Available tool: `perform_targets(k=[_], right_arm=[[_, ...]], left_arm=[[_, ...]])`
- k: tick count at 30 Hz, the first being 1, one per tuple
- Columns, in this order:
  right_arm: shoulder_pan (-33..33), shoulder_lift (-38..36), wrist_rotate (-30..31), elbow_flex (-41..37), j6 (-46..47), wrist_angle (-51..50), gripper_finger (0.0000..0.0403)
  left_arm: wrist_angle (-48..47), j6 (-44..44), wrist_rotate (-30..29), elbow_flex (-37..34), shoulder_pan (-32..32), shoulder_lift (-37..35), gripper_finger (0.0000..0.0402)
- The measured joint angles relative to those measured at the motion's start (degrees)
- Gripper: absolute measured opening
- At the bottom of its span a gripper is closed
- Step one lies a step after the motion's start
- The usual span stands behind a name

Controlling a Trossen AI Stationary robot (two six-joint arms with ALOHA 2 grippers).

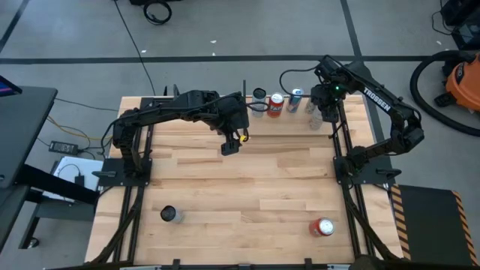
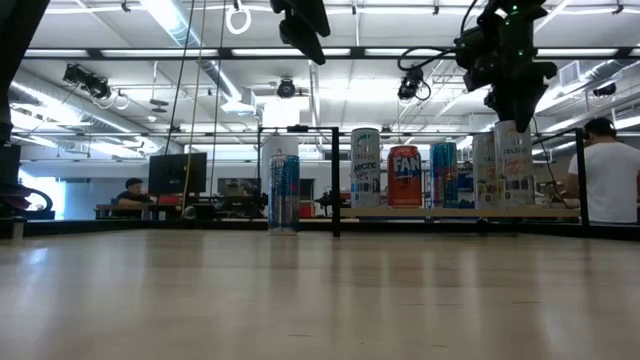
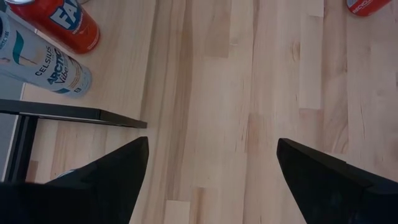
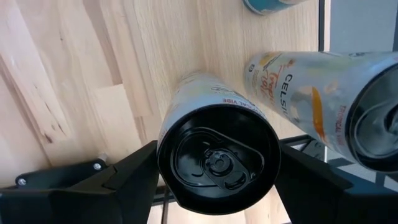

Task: Place canned beverage on shelf
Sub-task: Put the white yellow soda can on the shelf aligned with the other white yellow soda can

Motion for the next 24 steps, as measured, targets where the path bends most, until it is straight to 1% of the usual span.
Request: perform_targets(k=[8, 15, 24], right_arm=[[0.0, 0.0, 0.0, 0.0, 1.0, 0.0, 0.0292], [0.0, 0.0, 1.7, 0.0, -0.7, 0.3, 0.0306], [0.0, 0.0, 1.7, 0.0, 0.1, 1.1, 0.0305]], left_arm=[[0.2, -0.1, 0.0, 0.0, 0.0, 0.0, 0.0357], [0.9, -1.1, 0.0, 0.0, 0.0, 0.0, 0.0357], [0.9, -1.1, 0.0, 0.0, 0.0, 0.0, 0.0357]])
